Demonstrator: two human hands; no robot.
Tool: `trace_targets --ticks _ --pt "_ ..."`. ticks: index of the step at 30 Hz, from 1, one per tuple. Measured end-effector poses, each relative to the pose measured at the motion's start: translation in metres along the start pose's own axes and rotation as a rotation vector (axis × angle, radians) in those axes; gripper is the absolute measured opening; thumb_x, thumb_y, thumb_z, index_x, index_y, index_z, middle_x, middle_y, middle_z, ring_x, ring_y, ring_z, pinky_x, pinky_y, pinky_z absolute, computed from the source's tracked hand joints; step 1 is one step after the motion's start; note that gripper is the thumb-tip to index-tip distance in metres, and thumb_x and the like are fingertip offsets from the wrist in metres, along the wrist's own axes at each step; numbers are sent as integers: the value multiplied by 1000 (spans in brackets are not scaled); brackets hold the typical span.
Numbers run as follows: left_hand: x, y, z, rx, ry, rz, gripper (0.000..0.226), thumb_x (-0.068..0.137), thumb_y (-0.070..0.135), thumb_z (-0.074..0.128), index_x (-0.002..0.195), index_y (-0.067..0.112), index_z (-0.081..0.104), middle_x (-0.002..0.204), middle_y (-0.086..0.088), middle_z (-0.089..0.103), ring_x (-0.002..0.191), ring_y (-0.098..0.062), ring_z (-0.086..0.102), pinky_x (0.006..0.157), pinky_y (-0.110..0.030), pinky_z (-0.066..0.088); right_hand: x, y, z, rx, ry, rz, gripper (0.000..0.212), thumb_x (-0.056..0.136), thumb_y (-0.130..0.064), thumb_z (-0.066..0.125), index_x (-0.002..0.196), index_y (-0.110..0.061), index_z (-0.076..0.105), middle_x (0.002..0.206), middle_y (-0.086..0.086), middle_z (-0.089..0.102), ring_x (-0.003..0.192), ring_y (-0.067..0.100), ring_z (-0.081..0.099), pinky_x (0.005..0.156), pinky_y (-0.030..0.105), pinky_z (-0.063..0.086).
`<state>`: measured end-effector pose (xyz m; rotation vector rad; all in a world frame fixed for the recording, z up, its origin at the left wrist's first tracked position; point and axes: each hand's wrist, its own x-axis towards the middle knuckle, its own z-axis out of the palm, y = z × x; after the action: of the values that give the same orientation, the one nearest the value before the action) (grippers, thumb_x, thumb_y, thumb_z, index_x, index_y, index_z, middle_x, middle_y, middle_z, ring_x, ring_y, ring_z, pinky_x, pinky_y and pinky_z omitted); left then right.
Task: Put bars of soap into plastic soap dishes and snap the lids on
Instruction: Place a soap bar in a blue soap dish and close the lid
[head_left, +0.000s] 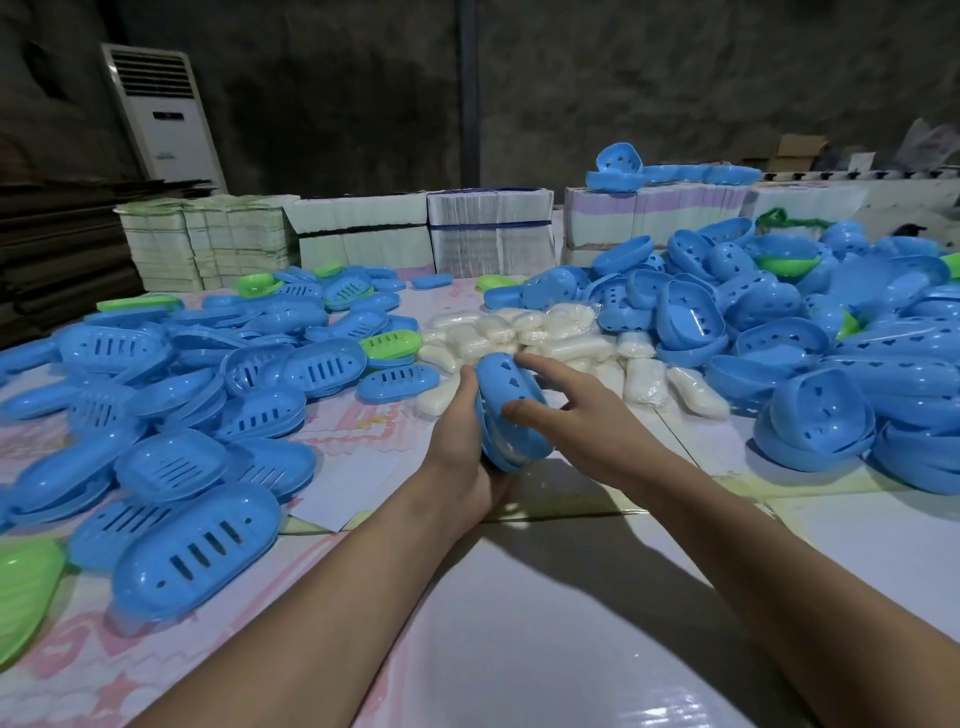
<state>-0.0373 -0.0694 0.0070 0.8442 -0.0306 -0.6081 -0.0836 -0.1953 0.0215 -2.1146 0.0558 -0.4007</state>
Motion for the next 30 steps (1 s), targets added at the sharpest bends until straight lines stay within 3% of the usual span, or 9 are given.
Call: trace_targets --ticks 3,7,10,15,19,25,30 --pt "0 1 0 -10 33 8 54 100 60 47 105 12 71 85 -16 77 75 -29 76 62 -39 63 -1 0 5 16 -21 0 64 77 -49 67 138 -48 46 110 -24 52 101 2 59 77 19 47" --pt "0 -1 0 -25 43 19 54 100 60 47 97 14 74 82 -15 77 72 -29 76 57 -39 61 -1 1 8 87 -49 11 70 75 -48 69 141 -42 46 131 -15 55 116 3 52 98 37 50" --pt "0 -1 1 -21 37 35 59 101 60 44 82 17 79 78 -15 77 68 -30 76 52 -39 60 -2 -2 9 138 -65 54 80 60 -59 67 137 -45 49 132 -6 57 116 10 57 96 45 52" --pt "-4 -1 3 14 15 49 46 103 56 41 112 17 63 81 -16 77 70 -31 76 52 -40 59 0 -1 6 190 -59 100 84 55 -57 70 135 -41 53 119 -2 63 104 19 66 91 49 55" --pt "-5 -4 4 85 34 70 54 103 56 40 134 14 56 84 -15 78 73 -29 77 53 -39 60 1 -3 5 216 -58 144 82 56 -47 73 135 -36 54 111 1 67 95 19 70 84 47 59" --pt "-3 -9 5 117 77 128 50 105 55 34 122 16 59 79 -11 77 68 -23 76 52 -35 59 -1 -6 8 209 -15 134 78 56 -49 69 132 -39 56 117 3 63 103 22 65 88 49 56" --pt "-4 -9 5 114 117 103 53 103 58 38 130 17 59 93 -15 75 69 -25 76 54 -37 60 -3 -9 6 129 -40 90 86 51 -59 65 135 -41 54 122 -6 62 108 8 61 88 38 57"
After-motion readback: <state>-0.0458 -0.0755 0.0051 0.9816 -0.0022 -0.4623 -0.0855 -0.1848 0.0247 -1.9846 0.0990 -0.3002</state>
